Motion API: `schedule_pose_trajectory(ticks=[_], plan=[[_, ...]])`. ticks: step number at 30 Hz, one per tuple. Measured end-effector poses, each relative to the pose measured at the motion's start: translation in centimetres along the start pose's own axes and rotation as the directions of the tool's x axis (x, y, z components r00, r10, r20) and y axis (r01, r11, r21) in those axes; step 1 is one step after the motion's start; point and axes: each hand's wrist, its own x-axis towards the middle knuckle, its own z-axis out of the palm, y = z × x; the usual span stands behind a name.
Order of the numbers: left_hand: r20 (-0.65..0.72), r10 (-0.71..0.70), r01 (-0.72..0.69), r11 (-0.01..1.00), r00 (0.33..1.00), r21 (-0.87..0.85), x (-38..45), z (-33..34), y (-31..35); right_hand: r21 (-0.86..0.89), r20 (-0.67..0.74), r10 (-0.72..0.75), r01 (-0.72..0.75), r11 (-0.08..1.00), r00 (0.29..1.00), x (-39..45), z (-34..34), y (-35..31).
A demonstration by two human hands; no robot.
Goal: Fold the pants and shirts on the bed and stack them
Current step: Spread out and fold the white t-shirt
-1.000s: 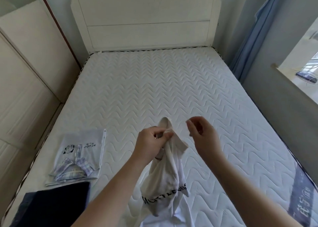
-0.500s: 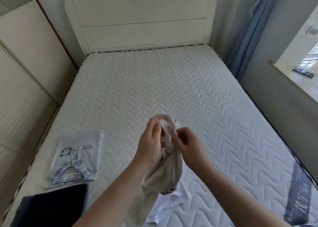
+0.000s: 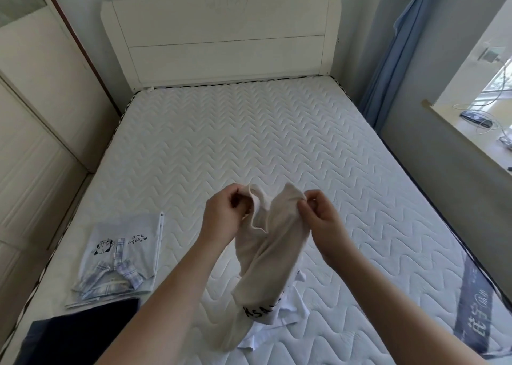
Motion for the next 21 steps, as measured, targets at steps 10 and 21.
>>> schedule_pose_trajectory(ticks=[10,21], plan=[[-0.085,-0.004,0.018,0.986,0.996,0.163,0.7,-5.0,-3.8,-0.325,-0.283,-0.108,0.011,0.946,0.953,-1.0,-6.0,-1.2],[0.126,0.065,-0.073,0.995,0.990,0.063,-1.1,-7.8,-3.8,-0.441,-0.305,-0.145,-0.005,0.897,0.941,-5.3,-7.0,-2.2]])
